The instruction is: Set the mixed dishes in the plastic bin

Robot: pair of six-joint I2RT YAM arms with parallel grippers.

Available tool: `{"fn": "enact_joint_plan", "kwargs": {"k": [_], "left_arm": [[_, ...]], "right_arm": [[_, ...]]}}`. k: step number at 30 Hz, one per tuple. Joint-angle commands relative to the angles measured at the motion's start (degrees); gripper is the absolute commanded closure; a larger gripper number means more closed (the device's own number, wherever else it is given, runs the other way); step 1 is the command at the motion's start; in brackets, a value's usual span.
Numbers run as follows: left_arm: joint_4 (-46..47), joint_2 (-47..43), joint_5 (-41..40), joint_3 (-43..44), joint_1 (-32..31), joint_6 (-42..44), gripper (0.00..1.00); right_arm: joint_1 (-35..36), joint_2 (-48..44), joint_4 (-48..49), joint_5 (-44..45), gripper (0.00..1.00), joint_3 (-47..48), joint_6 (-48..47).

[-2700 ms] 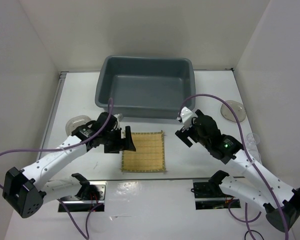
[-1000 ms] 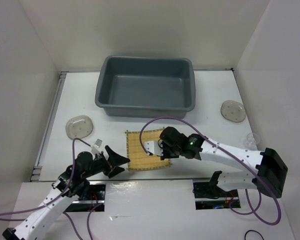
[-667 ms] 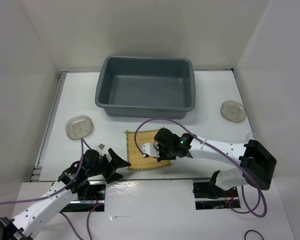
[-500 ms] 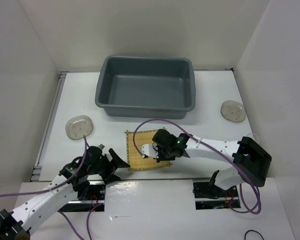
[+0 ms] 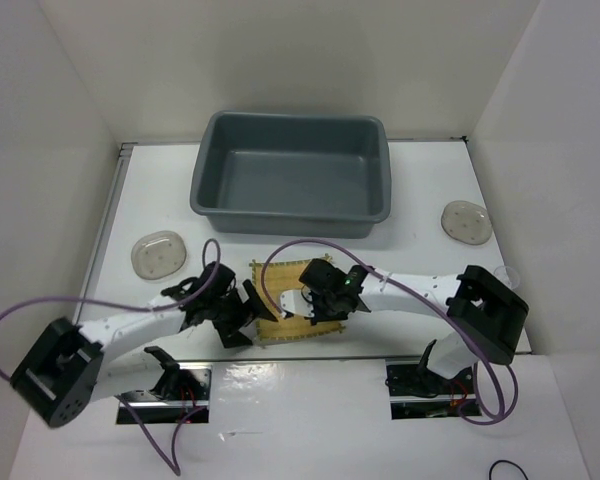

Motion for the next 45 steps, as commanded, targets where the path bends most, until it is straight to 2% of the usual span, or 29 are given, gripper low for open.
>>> {"fn": "enact_joint_plan", "kwargs": {"k": [1, 6, 19, 24, 27, 30, 36, 40, 43, 44, 45], "left_arm": [[5.9, 11.0, -1.7, 3.1, 0.0, 8.2, 0.00], [8.6, 15.8, -1.7, 8.5, 0.0, 10.5, 0.00], [28.6, 19.0, 5.2, 5.4, 0.0, 9.8, 0.00], [29.1, 12.8, 3.7, 5.4, 0.0, 10.6, 0.00], [32.8, 7.9, 3.6, 2.6, 0.0, 9.2, 0.00], [37.8, 7.9, 4.8, 1.2, 0.0, 8.0, 0.01], [43.2, 12.6, 8.4, 1.9, -1.8, 7.5, 0.25], [46.5, 16.0, 9.5, 4.1, -2.4, 7.5, 0.31], [48.2, 16.8, 10.1, 4.1, -3.0, 6.8, 0.40], [49.1, 16.8, 10.1, 3.6, -3.0, 6.8, 0.52], [49.1, 16.8, 10.1, 3.6, -3.0, 6.3, 0.60]], "right_arm": [[-0.9, 2.9, -1.5, -2.7, 1.00, 0.3, -0.6], [-0.9, 2.9, -1.5, -2.8, 1.00, 0.3, -0.6], [-1.5, 1.9, -1.5, -5.0, 1.00, 0.3, -0.1], [-2.1, 1.3, -2.0, -5.5, 1.00, 0.3, -0.1], [-2.6, 0.8, -2.0, -6.0, 1.00, -0.2, -0.1], [-2.7, 0.8, -2.0, -6.6, 1.00, -0.2, -0.1], [-2.7, 0.3, -2.0, -6.6, 1.00, -0.2, -0.1], [-2.7, 0.3, -2.0, -7.1, 1.00, 0.3, -0.1], [-3.2, -0.3, -2.0, -7.1, 1.00, 0.3, -0.1], [-3.2, -0.3, -2.0, -7.1, 1.00, 0.3, -0.1], [-3.8, -0.9, -2.0, -7.6, 1.00, 0.3, -0.1]]}}
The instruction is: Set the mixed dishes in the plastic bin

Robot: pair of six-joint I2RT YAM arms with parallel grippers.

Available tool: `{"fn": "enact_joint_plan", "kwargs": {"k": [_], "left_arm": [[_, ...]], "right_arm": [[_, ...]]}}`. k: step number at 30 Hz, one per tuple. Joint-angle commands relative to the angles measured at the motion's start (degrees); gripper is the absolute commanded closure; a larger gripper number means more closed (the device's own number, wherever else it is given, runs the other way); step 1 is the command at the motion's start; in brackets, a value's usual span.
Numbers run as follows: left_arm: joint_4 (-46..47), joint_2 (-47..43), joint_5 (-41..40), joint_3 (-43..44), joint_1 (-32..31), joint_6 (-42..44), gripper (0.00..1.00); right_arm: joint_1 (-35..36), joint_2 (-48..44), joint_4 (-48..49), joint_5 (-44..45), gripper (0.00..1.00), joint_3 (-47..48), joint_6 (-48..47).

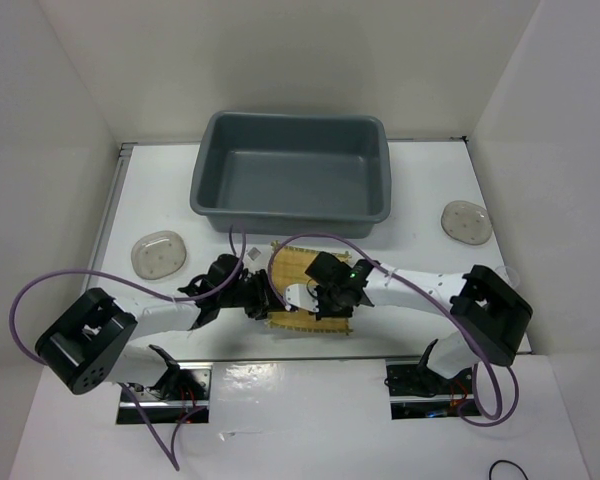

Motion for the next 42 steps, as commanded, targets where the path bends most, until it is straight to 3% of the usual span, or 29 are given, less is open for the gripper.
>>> {"fn": "enact_joint_plan", "kwargs": {"k": [1, 2, 4, 9, 12, 15, 18, 19, 22, 25, 27, 28, 29, 31, 34, 35, 38, 39, 42], "left_arm": [[10.1, -0.2, 3.3, 2.7, -0.9, -1.7, 0.67], [8.3, -1.0, 2.5, 2.7, -0.9, -1.7, 0.82], [5.7, -1.9, 1.8, 3.2, -0.9, -1.7, 1.00], [-11.4, -5.8, 0.0, 8.7, -0.9, 1.0, 1.00], [-23.1, -11.6, -2.7, 13.4, -0.9, 2.3, 1.00], [-31.8, -16.9, -4.3, 18.9, -0.9, 2.8, 1.00], [-37.7, -18.2, -2.9, 23.3, 1.2, 3.4, 1.00], [-40.9, -18.2, -2.9, 27.3, 1.2, 4.4, 1.00], [-45.1, -14.6, 1.2, 34.5, 1.8, 7.7, 1.00], [-49.7, -8.7, 4.9, 47.5, 3.2, 12.3, 1.00], [-53.4, -1.9, 6.5, 55.5, 7.4, 17.3, 1.00], [-57.1, 3.6, 8.6, 64.0, 9.1, 19.2, 1.00], [-59.5, 6.9, 9.1, 68.5, 10.8, 21.2, 1.00], [-67.0, 17.4, 9.7, 83.5, 14.8, 26.9, 1.00], [-75.2, 27.6, 9.0, 98.0, 17.2, 31.5, 1.00], [-76.6, 33.8, 9.0, 106.3, 17.2, 31.5, 1.00], [-81.9, 45.7, 9.0, 119.6, 17.8, 32.3, 1.00], [-85.1, 48.9, 9.0, 130.3, 17.8, 32.3, 1.00], [-92.6, 65.2, 11.3, 151.7, 18.3, 30.2, 1.00]], "right_arm": [[-0.6, -0.5, 0.6, -4.0, 1.00, -1.0, 0.0], [-0.6, -0.5, 0.6, -4.0, 1.00, -1.0, 0.0], [-1.1, -1.0, 0.6, -4.0, 1.00, -1.0, 0.0], [-3.3, -4.3, -3.5, -4.8, 1.00, 0.0, 1.6], [-4.6, -11.2, -4.9, -3.8, 1.00, 2.4, 5.3], [-7.4, -24.5, -1.3, 4.3, 1.00, 3.5, 12.8], [-7.4, -39.9, 2.4, 12.7, 0.81, 1.5, 15.8], [-7.4, -46.1, 3.9, 18.5, 0.67, 0.0, 16.9], [-7.4, -52.6, 4.5, 29.2, 0.40, -3.2, 18.2], [-7.4, -56.4, 2.3, 34.5, 0.21, -6.5, 20.0], [-7.4, -57.1, 2.3, 39.6, 0.16, -8.0, 22.2], [-7.4, -57.1, 2.3, 41.0, 0.12, -9.2, 23.1], [-7.4, -57.1, 3.0, 42.5, 0.03, -9.2, 24.8], [-7.4, -57.1, 3.6, 43.0, 0.01, -9.7, 26.8], [-7.4, -55.5, 4.8, 42.5, 0.01, -10.8, 28.9], [-7.9, -55.5, 5.5, 42.5, 0.01, -10.8, 28.9], [-7.9, -57.9, 6.3, 41.8, 0.01, -11.4, 28.4], [-7.9, -58.7, 7.5, 42.3, 0.01, -13.0, 28.4], [-7.9, -58.7, 8.0, 43.0, 0.01, -13.0, 28.4]]}}
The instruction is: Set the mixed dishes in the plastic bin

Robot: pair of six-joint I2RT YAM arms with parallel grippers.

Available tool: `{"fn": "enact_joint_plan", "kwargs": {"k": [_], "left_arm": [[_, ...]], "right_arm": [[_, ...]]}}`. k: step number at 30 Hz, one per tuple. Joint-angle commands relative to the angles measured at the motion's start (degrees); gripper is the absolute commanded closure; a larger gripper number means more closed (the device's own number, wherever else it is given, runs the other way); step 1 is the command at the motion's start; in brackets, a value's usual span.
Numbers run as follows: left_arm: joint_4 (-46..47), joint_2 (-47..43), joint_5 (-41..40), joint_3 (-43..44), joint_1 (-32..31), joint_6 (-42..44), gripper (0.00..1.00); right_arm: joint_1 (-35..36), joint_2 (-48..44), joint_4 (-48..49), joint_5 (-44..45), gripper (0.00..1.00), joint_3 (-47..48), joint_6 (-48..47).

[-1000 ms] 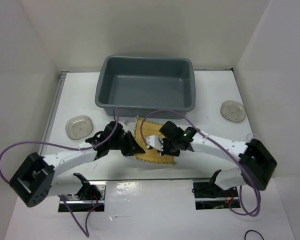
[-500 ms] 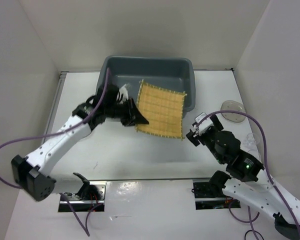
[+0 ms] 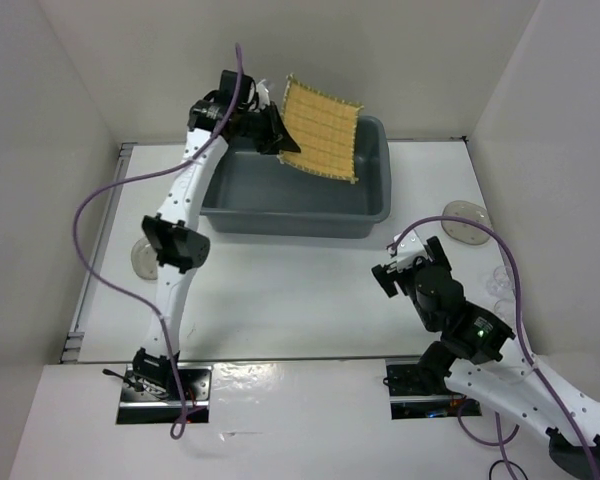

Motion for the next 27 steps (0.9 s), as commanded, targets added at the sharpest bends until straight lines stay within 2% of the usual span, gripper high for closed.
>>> {"fn": "enact_joint_plan", "kwargs": {"k": [1, 2, 4, 6, 12, 16, 18, 22, 23, 24, 26, 27], "left_arm": [[-7.9, 11.9, 7.3, 17.0, -0.4, -0.6, 1.00], [-5.9, 12.4, 8.0, 15.7, -0.4, -0.6, 1.00], [-7.0, 17.1, 5.0, 19.4, -1.6, -0.6, 1.00], [-7.7, 20.5, 6.5, 21.5, -1.6, -0.6, 1.00], [-7.4, 26.5, 6.5, 21.4, -2.1, 0.1, 1.00], [-6.0, 30.2, 7.8, 21.4, -1.6, -2.4, 1.00], [-5.4, 30.9, 7.8, 21.4, -1.6, -3.3, 0.96], [-4.7, 30.9, 4.9, 21.4, -1.6, -5.7, 0.78], [-4.7, 30.9, 4.9, 21.4, -1.6, -6.5, 0.59], [-4.1, 30.9, 4.9, 21.4, -1.6, -6.5, 0.48], [-4.8, 30.4, 2.6, 21.4, -1.6, -6.5, 0.14], [-5.4, 30.4, 1.6, 21.4, -1.6, -6.5, 0.00]], "right_arm": [[-0.3, -0.5, 4.4, 2.3, 0.01, -0.6, 1.5], [-0.3, -0.5, 4.4, 2.3, 0.01, -1.1, 1.5], [-0.3, -1.0, 4.4, 2.3, 0.01, -1.1, 1.5], [-0.3, -1.1, 5.0, 2.3, 0.01, -1.1, 1.5], [-0.3, -1.6, 5.0, 3.6, 0.01, -1.6, 1.5], [-0.3, -1.6, 5.0, 3.6, 0.01, -1.6, 1.5], [-0.3, -1.1, 5.0, 3.6, 0.01, -1.6, 1.5], [-0.3, -0.5, 5.0, 3.6, 0.01, -1.6, 1.5], [-0.3, -0.5, 5.0, 3.6, 0.01, -1.6, 1.5], [-0.3, 0.1, 5.0, 3.6, 0.01, -1.6, 1.5], [-0.9, 0.6, 5.0, 3.6, 0.01, -1.6, 1.5], [-0.9, 0.6, 5.0, 3.6, 0.01, -1.6, 1.5]]}}
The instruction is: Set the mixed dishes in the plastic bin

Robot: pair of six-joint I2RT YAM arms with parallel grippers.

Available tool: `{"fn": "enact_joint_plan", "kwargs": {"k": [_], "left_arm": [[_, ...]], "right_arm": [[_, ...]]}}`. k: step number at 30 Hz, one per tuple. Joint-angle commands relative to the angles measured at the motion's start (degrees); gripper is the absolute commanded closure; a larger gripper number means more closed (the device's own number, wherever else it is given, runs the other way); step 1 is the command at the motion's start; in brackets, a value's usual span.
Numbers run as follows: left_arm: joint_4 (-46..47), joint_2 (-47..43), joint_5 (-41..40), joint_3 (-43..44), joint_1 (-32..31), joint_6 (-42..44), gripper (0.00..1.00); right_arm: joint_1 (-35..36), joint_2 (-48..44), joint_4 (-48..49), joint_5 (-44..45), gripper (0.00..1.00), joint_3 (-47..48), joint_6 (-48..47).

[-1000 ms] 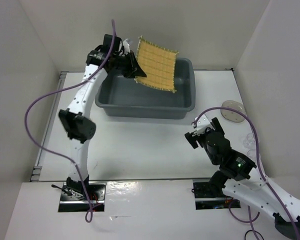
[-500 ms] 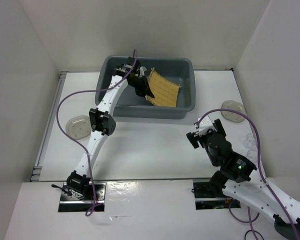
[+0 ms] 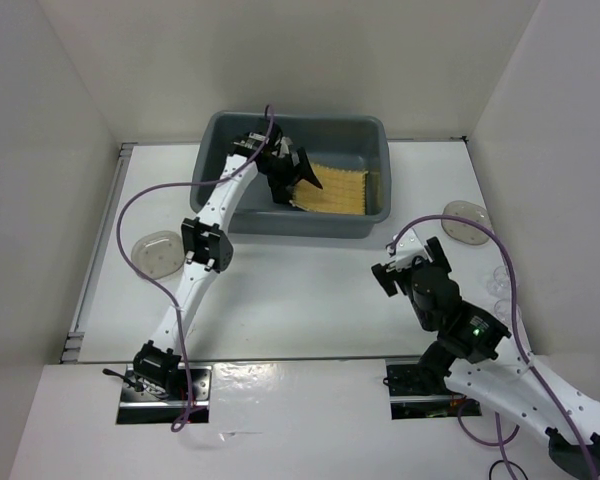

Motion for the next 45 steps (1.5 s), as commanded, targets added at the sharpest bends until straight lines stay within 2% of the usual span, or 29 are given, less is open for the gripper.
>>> {"fn": "enact_joint_plan", "kwargs": {"k": [1, 4, 8, 11, 13, 14, 15, 19, 20, 21, 22, 23, 27, 31, 32, 34, 36, 37, 41, 42, 44, 45], "left_arm": [[-1.4, -0.6, -3.3, 2.7, 0.9, -0.7, 0.00], [-5.9, -2.3, -8.6, 2.7, 2.1, 1.0, 0.00], [-7.4, -9.7, -18.4, 2.7, 2.6, 2.8, 0.00], [-7.4, -15.4, -18.9, 1.3, 3.2, 5.0, 0.00], [-7.4, -21.2, -18.1, -1.4, 3.2, 6.6, 0.00], [-7.4, -23.5, -19.3, -5.7, 3.2, 8.0, 0.00], [-7.4, -25.7, -22.1, -7.5, 3.2, 8.7, 0.00], [-7.4, -38.8, -26.8, -15.0, 3.2, 10.9, 0.00], [-7.4, -41.0, -27.6, -16.6, 3.2, 11.0, 0.00], [-7.4, -45.0, -28.7, -20.1, 3.2, 11.0, 0.00], [-7.4, -46.8, -28.8, -21.7, 3.2, 11.0, 0.00], [-7.4, -48.3, -28.8, -23.2, 2.7, 11.5, 0.00], [-7.4, -56.7, -30.8, -32.5, 1.6, 11.5, 0.00], [-3.8, -63.5, -30.2, -44.9, 1.0, 12.0, 0.00], [-2.3, -67.3, -30.2, -52.0, 1.0, 12.0, 0.00], [1.1, -71.8, -27.5, -60.0, 1.0, 11.3, 0.00], [6.1, -78.1, -24.8, -68.1, 2.8, 10.3, 0.00], [7.9, -79.9, -22.9, -74.9, 3.9, 9.7, 0.00], [8.5, -85.8, -19.3, -85.4, 4.6, 8.6, 0.00], [8.5, -86.4, -18.5, -86.8, 4.6, 8.6, 0.00], [8.5, -87.5, -17.0, -88.7, 5.1, 8.1, 0.00], [8.5, -88.1, -16.5, -88.7, 5.1, 7.4, 0.00]], "right_arm": [[-1.1, 1.2, 3.5, 1.4, 0.01, -0.1, 1.1], [-1.6, 1.3, 3.5, 1.4, 0.01, -0.1, 2.1], [-2.9, 3.4, 3.5, 1.4, 0.01, -0.1, 3.3], [-6.1, 6.0, 2.3, 3.9, 0.01, 3.2, 4.6], [-8.6, 8.0, -1.8, 3.9, 0.01, 9.6, 5.7], [-11.6, 10.4, -3.5, 3.1, 0.01, 12.2, 5.7], [-13.7, 11.5, -4.2, 1.9, 0.01, 16.6, 3.8], [-25.7, 18.8, -3.8, -0.2, 0.01, 24.0, -5.9], [-31.5, 22.9, -3.3, -1.4, 0.01, 25.8, -9.3], [-34.4, 25.2, -3.9, -3.0, 0.01, 27.2, -10.7], [-37.6, 27.8, -6.6, -7.8, 0.01, 28.9, -12.4], [-43.9, 31.9, -7.4, -10.4, 0.01, 31.5, -12.9], [-45.4, 36.6, -6.9, -13.4, 0.01, 30.0, -15.1], [-47.4, 40.6, -4.5, -18.1, 0.01, 25.1, -19.3], [-48.1, 42.0, -4.5, -19.9, 0.01, 25.1, -20.9], [-50.6, 46.9, -3.8, -21.4, 0.01, 23.7, -22.3], [-54.0, 51.8, -1.4, -23.4, 0.01, 23.7, -23.0], [-55.0, 53.1, -0.9, -24.3, 0.01, 25.1, -23.0], [-55.7, 58.5, -0.1, -28.4, 0.01, 29.5, -21.5], [-55.7, 60.0, -0.8, -29.0, 0.03, 31.9, -19.4], [-55.1, 64.8, -0.9, -29.0, 0.11, 34.2, -16.3], [-54.3, 66.5, -0.9, -29.5, 0.20, 36.8, -14.5]]}}
